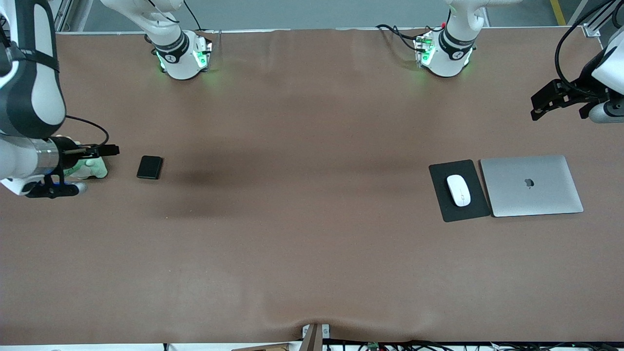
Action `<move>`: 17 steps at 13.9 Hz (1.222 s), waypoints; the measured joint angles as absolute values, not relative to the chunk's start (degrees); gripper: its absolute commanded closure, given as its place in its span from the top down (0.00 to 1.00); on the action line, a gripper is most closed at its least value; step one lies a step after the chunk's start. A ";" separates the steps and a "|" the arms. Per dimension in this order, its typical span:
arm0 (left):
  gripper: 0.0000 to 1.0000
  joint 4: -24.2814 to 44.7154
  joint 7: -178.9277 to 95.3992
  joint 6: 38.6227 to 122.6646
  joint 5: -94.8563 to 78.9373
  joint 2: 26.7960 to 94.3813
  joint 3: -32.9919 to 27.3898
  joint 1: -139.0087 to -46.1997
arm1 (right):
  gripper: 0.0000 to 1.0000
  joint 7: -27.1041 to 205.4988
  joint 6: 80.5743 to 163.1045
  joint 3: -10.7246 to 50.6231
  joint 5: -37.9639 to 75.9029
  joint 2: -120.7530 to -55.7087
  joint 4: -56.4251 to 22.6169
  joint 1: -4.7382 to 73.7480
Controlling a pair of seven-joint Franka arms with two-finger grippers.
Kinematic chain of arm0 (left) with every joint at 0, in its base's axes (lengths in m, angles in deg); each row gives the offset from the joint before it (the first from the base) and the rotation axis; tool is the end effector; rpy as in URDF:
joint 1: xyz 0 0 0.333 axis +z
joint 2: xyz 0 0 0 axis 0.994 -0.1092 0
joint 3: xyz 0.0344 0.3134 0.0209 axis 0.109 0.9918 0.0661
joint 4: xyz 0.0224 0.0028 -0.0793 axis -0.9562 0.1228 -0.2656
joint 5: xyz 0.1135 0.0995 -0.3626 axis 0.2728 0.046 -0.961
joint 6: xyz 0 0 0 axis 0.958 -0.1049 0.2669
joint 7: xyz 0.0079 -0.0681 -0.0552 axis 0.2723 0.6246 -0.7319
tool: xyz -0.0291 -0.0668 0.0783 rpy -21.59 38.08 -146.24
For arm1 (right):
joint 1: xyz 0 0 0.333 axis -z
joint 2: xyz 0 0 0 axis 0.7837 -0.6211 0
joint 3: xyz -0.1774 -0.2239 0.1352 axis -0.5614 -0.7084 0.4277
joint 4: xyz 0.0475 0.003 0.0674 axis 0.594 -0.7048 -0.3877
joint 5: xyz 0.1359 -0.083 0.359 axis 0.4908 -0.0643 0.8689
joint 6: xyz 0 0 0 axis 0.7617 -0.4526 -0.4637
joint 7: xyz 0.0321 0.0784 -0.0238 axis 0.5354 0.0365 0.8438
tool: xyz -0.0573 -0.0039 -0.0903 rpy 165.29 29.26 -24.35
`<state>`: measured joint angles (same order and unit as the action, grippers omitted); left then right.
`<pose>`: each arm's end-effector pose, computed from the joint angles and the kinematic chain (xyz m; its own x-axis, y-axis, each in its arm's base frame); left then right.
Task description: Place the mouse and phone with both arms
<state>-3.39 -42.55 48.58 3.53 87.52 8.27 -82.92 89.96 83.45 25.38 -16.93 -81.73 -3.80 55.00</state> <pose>0.5353 -0.0555 0.6623 0.9999 -0.0082 0.0082 -0.0078 -0.9989 -0.0457 0.5962 -0.0334 0.4723 0.9012 0.0514 -0.4303 0.0276 -0.9977 -0.0614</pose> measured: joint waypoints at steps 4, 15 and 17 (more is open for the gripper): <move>1.00 -3.62 -42.55 48.61 3.53 87.53 8.27 -82.91 | 1.00 89.96 79.40 25.22 -16.71 -80.69 2.62 54.87; 1.00 -3.80 -42.55 48.61 3.53 87.53 8.14 -82.94 | 1.00 91.53 73.96 26.28 -15.18 -69.84 6.88 50.53; 1.00 -3.80 -42.55 48.61 3.53 87.53 7.99 -82.97 | 1.00 91.56 76.27 26.09 -15.17 -67.55 3.65 50.73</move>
<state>-3.80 -42.55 48.61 3.53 87.53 7.99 -82.97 91.56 76.27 26.09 -15.17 -67.55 3.65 50.73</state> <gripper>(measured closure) 0.000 0.000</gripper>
